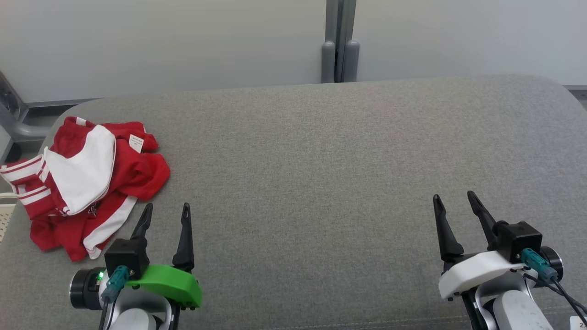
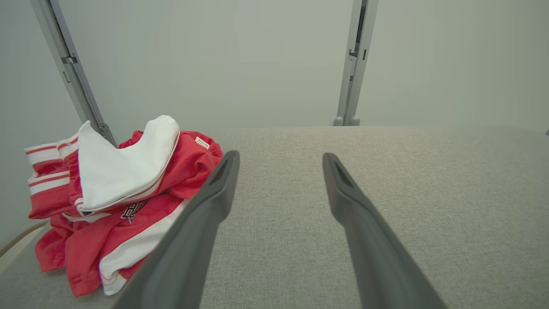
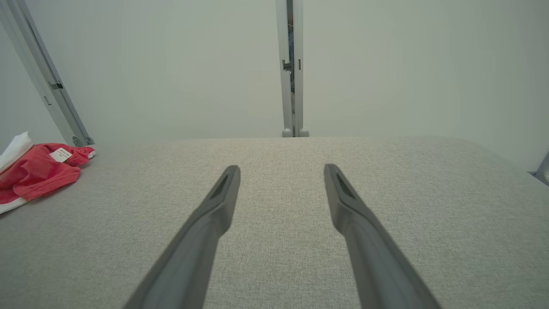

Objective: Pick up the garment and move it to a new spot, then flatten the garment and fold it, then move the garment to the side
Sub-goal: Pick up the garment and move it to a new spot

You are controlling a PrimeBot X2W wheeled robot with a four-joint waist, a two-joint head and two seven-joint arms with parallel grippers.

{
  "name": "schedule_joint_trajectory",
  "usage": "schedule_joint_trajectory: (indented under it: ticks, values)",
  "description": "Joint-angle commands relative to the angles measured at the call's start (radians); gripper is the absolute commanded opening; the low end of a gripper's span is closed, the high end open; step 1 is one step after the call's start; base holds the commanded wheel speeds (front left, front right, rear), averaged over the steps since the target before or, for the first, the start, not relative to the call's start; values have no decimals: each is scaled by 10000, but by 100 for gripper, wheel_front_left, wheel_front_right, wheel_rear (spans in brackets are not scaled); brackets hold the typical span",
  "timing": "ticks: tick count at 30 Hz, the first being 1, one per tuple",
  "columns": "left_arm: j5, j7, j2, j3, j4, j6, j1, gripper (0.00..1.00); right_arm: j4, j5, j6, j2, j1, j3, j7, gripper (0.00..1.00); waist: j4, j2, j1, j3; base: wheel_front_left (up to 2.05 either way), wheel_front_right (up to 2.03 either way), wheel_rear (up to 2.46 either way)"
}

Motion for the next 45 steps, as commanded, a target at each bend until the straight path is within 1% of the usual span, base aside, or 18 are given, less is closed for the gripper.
schedule_joint_trajectory:
  ticks: [1, 10, 19, 26, 29, 33, 36, 37, 45]
  values:
    - [152, -70, 78, -64, -86, 70, 166, 100, -67, -185, 4, -34, 162, -32, -83, 100, -2, 0, -1, -5, 0, 0, 0]
    - [-179, 72, 10, 5, -45, 88, 174, 100, -4, -21, 2, 28, 169, -105, -52, 100, -13, 0, -1, -16, 0, 0, 0]
    - [-413, 210, 73, 47, 13, 122, 137, 100, 58, 69, 2, 89, 175, -130, -77, 100, 1, 0, -1, -22, 0, 0, 0]
    - [-477, 255, 91, -9, 72, 178, 21, 100, 74, 59, 2, 97, 191, -189, -71, 100, 219, 0, -1, 4, 0, 0, 0]
    - [-507, 256, 82, -18, 61, 208, -35, 100, 26, 38, 2, 106, 197, -167, -41, 100, 448, 0, -1, 22, 0, 0, 0]
    - [-552, 223, 101, -3, 50, 236, -120, 100, -116, -8, 2, 119, 192, -91, 20, 100, 929, 0, -1, 74, 0, 0, 0]
    - [-763, 194, 23, 86, 44, 205, -131, 100, -227, 8, 2, 125, 163, -17, 75, 100, 1384, 0, -1, 118, 0, 0, 0]
    - [-690, 194, 94, 93, 66, 221, -155, 100, -263, 21, 2, 129, 151, 19, 93, 100, 1542, 0, -1, 129, 0, 0, 0]
    - [-882, 94, 132, 173, 132, 289, -128, 100, -529, 78, 2, 174, 106, 286, 181, 100, 2775, 0, -1, 151, 0, 0, 0]
